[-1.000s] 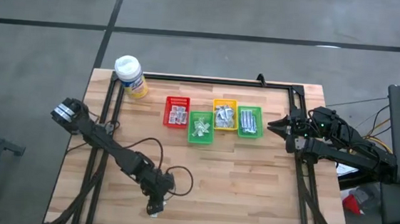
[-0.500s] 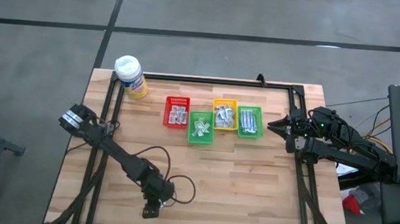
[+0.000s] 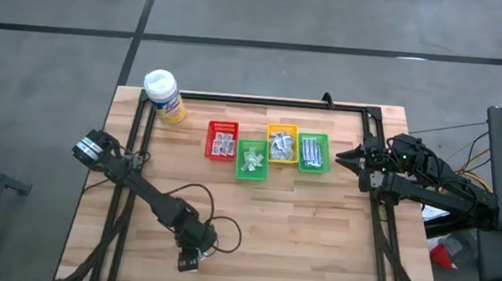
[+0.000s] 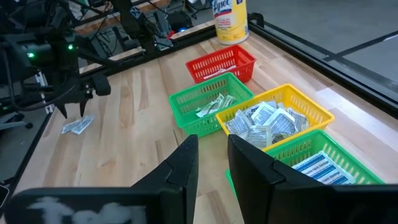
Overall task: Pick & Place First Aid Supplies
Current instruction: Put the ointment pack into the red basket
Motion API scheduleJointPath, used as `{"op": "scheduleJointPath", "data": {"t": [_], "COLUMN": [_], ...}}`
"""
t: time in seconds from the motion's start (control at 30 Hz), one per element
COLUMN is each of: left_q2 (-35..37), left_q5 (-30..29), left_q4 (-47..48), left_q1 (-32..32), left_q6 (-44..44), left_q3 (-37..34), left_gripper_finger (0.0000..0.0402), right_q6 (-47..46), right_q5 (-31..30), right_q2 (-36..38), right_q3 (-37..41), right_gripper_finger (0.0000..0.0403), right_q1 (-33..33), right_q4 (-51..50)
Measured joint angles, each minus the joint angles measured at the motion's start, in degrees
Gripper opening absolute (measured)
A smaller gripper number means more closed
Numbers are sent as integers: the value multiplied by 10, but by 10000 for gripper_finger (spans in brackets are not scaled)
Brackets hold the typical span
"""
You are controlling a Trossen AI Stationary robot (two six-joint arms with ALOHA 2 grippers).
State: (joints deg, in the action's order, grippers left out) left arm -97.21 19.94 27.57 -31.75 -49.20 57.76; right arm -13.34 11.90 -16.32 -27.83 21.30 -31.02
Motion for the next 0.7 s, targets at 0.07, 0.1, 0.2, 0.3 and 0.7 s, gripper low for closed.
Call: {"op": "scheduleJointPath", "data": {"t": [0.07, 0.1, 0.2, 0.3, 0.7], "left_q2": [0, -2, -11, -21, -46], "left_q5": [-11, -14, -15, -15, -19], "left_q4": [-6, -11, -27, -27, -55], "left_q1": [0, 0, 0, 0, 0], "left_q6": [15, 24, 43, 44, 46], "left_q3": [0, 0, 0, 0, 1], "left_gripper_finger": [159, 159, 159, 159, 148], "right_q6": [0, 0, 0, 0, -1], "right_q5": [0, 0, 0, 0, 0], "right_q2": [0, 0, 0, 0, 0], "right_q3": [0, 0, 0, 0, 0], "right_gripper_finger": [82, 80, 74, 69, 80], "right_q1": [0, 0, 0, 0, 0], "right_q4": [0, 0, 0, 0, 0]}}
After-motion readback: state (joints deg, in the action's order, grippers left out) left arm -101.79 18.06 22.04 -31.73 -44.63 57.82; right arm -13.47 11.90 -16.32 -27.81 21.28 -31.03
